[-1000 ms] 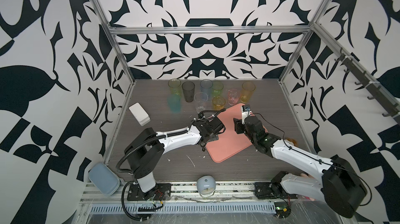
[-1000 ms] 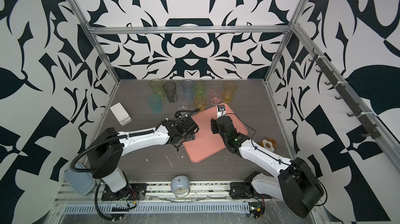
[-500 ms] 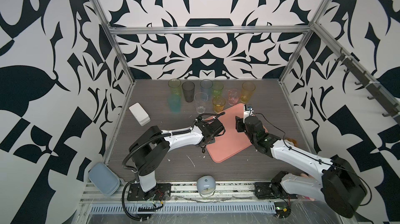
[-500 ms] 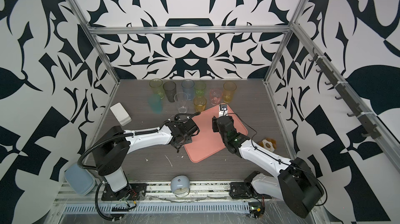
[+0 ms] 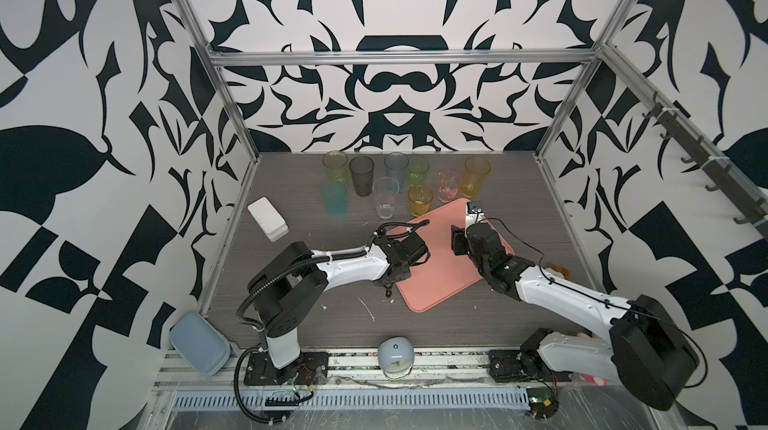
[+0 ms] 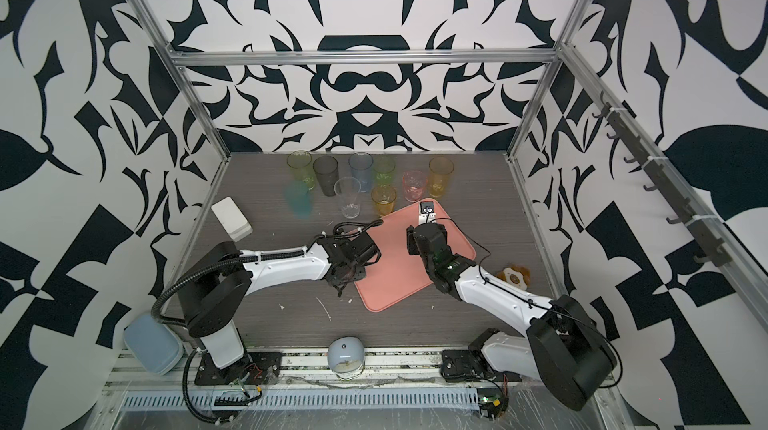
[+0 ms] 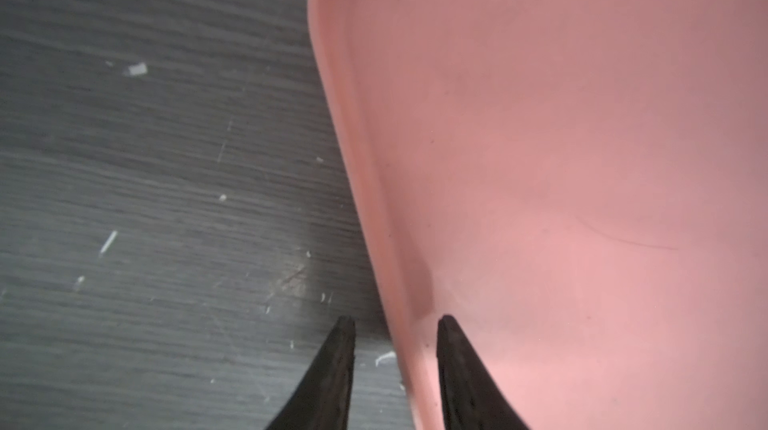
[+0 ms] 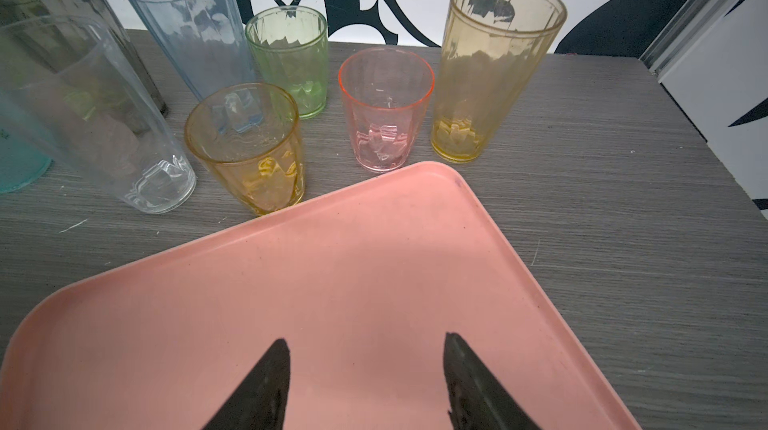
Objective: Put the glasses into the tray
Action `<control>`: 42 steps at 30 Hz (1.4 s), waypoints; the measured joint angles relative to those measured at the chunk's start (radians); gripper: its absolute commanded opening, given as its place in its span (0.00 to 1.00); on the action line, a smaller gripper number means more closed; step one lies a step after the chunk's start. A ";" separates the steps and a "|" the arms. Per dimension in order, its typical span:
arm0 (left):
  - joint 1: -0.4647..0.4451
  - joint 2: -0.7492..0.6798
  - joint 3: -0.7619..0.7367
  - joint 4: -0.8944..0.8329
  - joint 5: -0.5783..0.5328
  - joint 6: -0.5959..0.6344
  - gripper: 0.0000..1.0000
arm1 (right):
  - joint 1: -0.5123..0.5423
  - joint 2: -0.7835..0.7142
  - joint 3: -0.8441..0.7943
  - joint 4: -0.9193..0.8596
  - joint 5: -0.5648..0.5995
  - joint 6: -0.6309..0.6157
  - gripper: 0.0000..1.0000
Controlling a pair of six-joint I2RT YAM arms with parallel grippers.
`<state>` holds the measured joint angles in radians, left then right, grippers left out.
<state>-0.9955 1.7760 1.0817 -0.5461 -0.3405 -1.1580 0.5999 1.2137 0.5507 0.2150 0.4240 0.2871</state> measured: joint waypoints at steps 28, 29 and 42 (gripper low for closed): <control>0.095 -0.084 -0.134 0.090 0.018 0.127 0.03 | 0.000 0.032 0.015 -0.009 0.000 0.002 0.61; 0.113 -0.099 -0.150 0.093 0.024 0.150 0.02 | 0.000 0.032 0.016 -0.010 -0.001 0.002 0.61; 0.350 -0.240 -0.291 0.134 0.165 0.412 0.01 | 0.000 0.032 0.019 -0.016 -0.001 0.002 0.61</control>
<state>-0.6453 1.5356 0.7910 -0.4122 -0.1753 -0.7460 0.5999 1.2457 0.5694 0.1993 0.4232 0.2890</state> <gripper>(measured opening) 0.071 0.614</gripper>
